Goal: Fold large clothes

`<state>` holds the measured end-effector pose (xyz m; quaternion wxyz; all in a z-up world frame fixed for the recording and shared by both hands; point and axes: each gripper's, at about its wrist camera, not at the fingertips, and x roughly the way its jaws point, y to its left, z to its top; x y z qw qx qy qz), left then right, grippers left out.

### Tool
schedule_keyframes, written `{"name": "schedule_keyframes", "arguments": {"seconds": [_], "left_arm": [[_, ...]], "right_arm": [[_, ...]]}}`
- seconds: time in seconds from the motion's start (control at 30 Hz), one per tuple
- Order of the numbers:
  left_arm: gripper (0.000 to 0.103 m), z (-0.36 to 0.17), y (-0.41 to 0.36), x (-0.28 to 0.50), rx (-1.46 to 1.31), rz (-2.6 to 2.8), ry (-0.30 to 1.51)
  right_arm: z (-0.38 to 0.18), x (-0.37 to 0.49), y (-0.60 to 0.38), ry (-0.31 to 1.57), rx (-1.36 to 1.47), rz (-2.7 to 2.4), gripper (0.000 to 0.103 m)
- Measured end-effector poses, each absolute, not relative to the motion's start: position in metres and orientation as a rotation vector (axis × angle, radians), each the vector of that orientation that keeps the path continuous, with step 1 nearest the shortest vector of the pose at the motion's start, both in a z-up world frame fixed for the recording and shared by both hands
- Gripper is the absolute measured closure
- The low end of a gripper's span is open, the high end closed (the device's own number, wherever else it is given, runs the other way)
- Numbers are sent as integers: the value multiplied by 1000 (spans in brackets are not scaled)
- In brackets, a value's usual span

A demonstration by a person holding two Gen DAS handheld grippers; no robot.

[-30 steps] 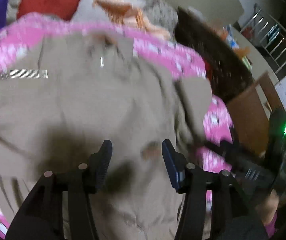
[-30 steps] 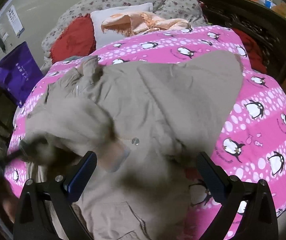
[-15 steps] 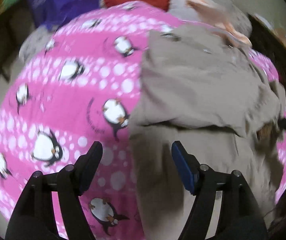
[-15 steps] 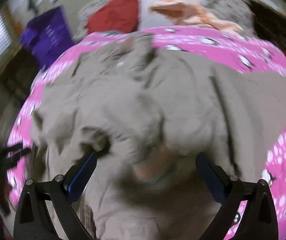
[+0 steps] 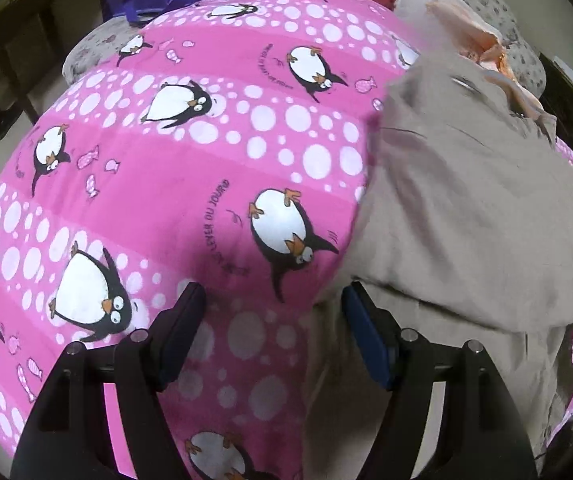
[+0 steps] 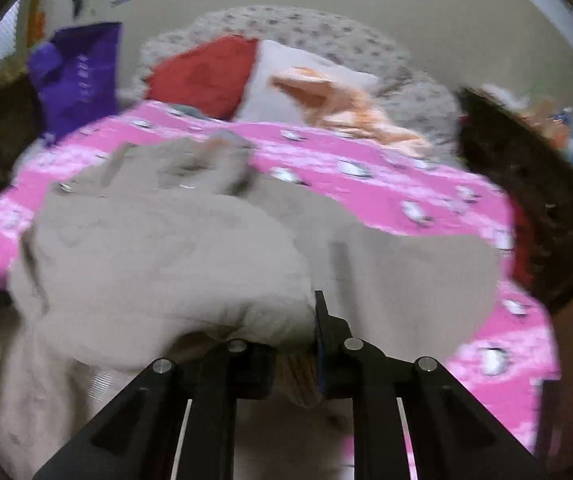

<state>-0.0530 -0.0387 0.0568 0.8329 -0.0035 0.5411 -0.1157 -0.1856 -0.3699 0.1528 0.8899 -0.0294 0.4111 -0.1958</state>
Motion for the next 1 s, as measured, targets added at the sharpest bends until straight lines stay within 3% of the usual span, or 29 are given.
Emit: {"name": "schedule_keyframes", "arguments": {"seconds": [0.03,0.13,0.17,0.23,0.3,0.4,0.53,0.7,1.0], "left_arm": [[32,55,-41,-53,-3,-243,1147],[32,55,-48,-47,14,-240,1147],[32,56,-48,-45,7,-242,1146],[32,55,-43,-37,-14,-239,1148],[32,54,-37,-28,-52,-235,1155],[32,54,-30,-26,-98,-241,1155],[32,63,-32,-34,-66,-248,1145],[32,91,-28,-42,-171,-281,1100],[32,131,-92,-4,-70,-403,976]], "right_arm": [[142,-188,-380,913,-55,-416,77],[118,-190,-391,1081,-40,-365,65],[121,-195,-391,1079,-34,-350,63],[143,-200,-389,1015,-36,-366,44],[172,-198,-383,934,-70,-394,32],[202,-183,-376,879,-159,-428,20],[190,-185,-373,954,-359,-430,18],[172,-187,-380,963,-38,-226,18],[120,-167,-304,1015,78,20,18]]}}
